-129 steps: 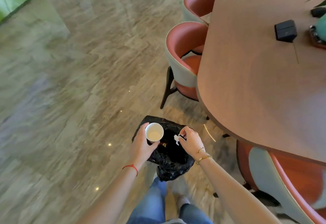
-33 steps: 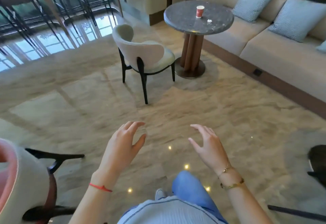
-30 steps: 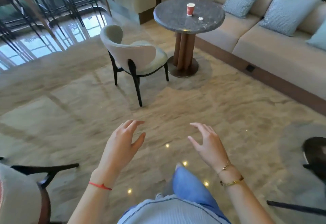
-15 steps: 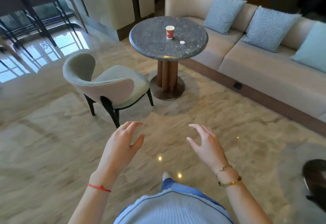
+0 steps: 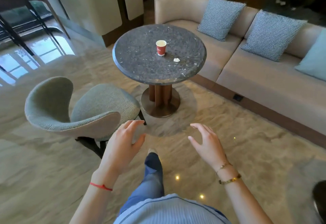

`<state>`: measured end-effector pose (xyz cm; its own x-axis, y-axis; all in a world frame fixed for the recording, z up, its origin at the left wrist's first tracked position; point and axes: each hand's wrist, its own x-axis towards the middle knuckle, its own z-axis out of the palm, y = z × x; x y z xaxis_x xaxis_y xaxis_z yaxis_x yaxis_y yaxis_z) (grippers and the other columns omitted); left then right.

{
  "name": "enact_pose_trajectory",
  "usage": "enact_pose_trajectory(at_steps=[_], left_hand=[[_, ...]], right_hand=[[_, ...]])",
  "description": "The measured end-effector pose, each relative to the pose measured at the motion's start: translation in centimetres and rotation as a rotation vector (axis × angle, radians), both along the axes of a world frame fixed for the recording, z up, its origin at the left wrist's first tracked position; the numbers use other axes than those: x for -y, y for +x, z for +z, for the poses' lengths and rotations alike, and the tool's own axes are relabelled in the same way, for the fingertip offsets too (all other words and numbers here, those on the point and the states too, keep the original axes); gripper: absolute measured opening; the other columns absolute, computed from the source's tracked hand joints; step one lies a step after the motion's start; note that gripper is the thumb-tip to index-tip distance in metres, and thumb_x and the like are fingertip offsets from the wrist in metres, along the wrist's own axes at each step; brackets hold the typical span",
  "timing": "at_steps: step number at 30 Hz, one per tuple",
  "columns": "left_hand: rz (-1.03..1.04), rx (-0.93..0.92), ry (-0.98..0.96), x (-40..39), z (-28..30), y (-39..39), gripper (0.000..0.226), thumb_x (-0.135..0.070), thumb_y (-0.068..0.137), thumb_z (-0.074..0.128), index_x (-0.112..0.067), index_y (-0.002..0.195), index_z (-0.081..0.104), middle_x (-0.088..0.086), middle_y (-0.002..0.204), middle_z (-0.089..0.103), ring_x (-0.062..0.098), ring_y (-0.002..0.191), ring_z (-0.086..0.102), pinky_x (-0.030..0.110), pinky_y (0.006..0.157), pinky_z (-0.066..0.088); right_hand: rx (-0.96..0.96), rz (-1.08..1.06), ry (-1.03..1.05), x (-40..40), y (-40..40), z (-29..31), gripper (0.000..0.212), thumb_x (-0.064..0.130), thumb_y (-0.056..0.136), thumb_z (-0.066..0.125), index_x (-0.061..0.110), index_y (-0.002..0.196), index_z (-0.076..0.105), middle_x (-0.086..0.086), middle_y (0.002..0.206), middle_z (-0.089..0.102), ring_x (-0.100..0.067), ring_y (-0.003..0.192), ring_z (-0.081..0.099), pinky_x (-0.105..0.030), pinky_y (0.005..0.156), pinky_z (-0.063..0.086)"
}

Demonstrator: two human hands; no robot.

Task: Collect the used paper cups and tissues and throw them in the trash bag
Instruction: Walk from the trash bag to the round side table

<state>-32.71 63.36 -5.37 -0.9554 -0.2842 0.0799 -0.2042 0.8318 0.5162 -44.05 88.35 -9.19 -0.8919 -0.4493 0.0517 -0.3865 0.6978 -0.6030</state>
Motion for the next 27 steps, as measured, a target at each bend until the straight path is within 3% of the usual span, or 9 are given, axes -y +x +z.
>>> enact_pose_trajectory(at_steps=[6, 14, 20, 27], left_hand=[[-0.020, -0.008, 0.002, 5.9, -0.2, -12.9, 0.040, -0.036, 0.091, 0.059, -0.029, 0.130, 0.052, -0.010, 0.126, 0.057, 0.013, 0.111, 0.056, 0.024, 0.084, 0.044], [-0.053, -0.038, 0.001, 13.1, -0.7, -29.9, 0.043, -0.034, 0.091, 0.058, -0.027, 0.133, 0.049, -0.009, 0.129, 0.055, 0.014, 0.109, 0.058, 0.028, 0.081, 0.049], [-0.056, -0.015, 0.030, 16.1, -2.4, -41.1, 0.050, -0.029, 0.091, 0.060, -0.019, 0.138, 0.044, 0.000, 0.135, 0.052, 0.020, 0.119, 0.053, 0.038, 0.090, 0.051], [-0.005, 0.038, 0.015, 17.1, -5.6, -52.7, 0.066, -0.028, 0.087, 0.064, -0.016, 0.145, 0.033, 0.005, 0.142, 0.042, 0.026, 0.126, 0.044, 0.038, 0.093, 0.046]], right_hand=[[-0.001, -0.035, -0.013, 5.7, -12.1, 0.1, 0.038, 0.027, 0.085, 0.065, 0.022, 0.122, 0.055, 0.006, 0.119, 0.059, -0.010, 0.114, 0.051, -0.018, 0.094, 0.039], [-0.022, -0.100, -0.045, 12.9, -27.4, 0.2, 0.037, 0.018, 0.085, 0.065, 0.013, 0.121, 0.057, -0.002, 0.121, 0.059, -0.018, 0.115, 0.052, -0.027, 0.099, 0.040], [-0.005, -0.070, 0.032, 16.7, -37.6, -1.7, 0.037, 0.018, 0.084, 0.065, 0.011, 0.119, 0.057, -0.008, 0.119, 0.059, -0.026, 0.112, 0.052, -0.037, 0.098, 0.041], [0.040, -0.010, 0.111, 19.8, -49.2, -5.6, 0.042, 0.021, 0.086, 0.063, 0.014, 0.125, 0.051, -0.006, 0.125, 0.052, -0.024, 0.117, 0.046, -0.030, 0.099, 0.037]])
